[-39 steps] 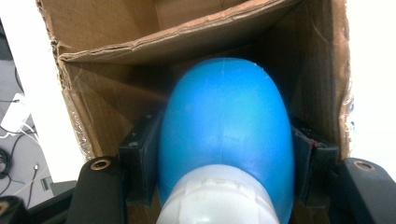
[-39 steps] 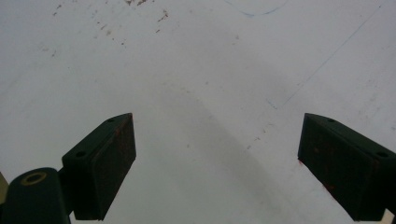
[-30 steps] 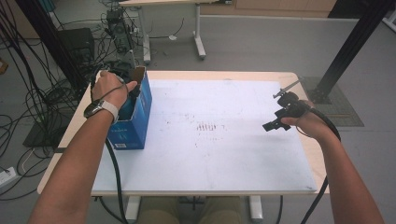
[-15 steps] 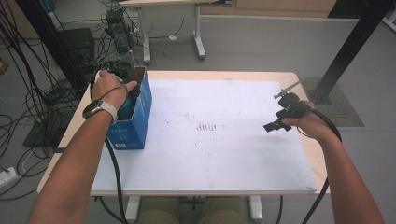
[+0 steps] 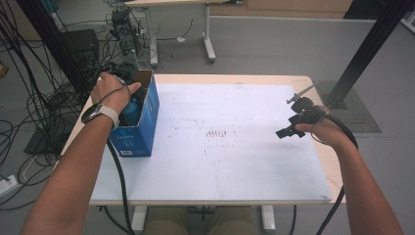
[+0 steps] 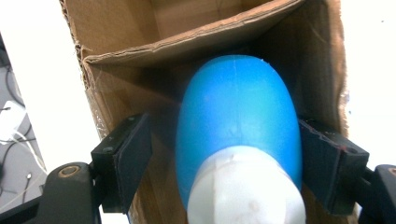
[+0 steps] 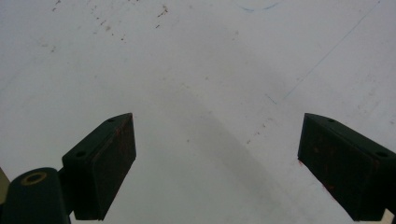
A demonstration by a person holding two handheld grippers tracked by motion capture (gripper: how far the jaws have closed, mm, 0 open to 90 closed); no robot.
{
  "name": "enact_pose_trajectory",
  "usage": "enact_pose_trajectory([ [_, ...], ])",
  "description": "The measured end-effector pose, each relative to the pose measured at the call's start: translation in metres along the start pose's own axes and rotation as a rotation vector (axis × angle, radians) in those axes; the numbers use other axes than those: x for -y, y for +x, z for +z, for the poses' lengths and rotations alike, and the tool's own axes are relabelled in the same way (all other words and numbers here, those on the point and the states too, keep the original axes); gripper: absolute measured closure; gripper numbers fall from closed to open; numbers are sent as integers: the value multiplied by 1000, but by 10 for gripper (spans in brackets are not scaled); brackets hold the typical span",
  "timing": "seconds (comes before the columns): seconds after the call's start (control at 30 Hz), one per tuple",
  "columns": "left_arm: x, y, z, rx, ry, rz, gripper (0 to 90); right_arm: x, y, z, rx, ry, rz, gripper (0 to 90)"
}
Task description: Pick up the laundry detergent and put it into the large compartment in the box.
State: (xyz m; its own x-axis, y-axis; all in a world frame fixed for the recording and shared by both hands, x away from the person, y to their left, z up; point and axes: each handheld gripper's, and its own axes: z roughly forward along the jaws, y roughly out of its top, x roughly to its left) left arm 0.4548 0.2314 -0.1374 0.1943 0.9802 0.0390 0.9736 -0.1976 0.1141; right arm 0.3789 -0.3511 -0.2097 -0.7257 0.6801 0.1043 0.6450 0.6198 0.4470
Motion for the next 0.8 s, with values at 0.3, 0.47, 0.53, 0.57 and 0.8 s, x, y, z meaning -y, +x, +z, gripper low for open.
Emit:
enact_pose_trajectory([
  [0.3, 5, 9, -13, 58, -20, 7, 152, -3, 4, -3, 6, -1, -13, 116],
  [0.47, 8, 9, -26, 54, -43, 24, 145, -4, 6, -6, 10, -4, -16, 116],
  [0.53, 11, 8, -32, 58, -59, 32, 143, -4, 7, -7, 10, -8, -18, 116],
  [0.57, 12, 7, -34, 56, -64, 36, 144, -4, 7, -7, 11, -10, -18, 116],
  [0.8, 17, 2, -52, 54, -95, 65, 142, -3, 8, -10, 14, -8, -21, 117],
])
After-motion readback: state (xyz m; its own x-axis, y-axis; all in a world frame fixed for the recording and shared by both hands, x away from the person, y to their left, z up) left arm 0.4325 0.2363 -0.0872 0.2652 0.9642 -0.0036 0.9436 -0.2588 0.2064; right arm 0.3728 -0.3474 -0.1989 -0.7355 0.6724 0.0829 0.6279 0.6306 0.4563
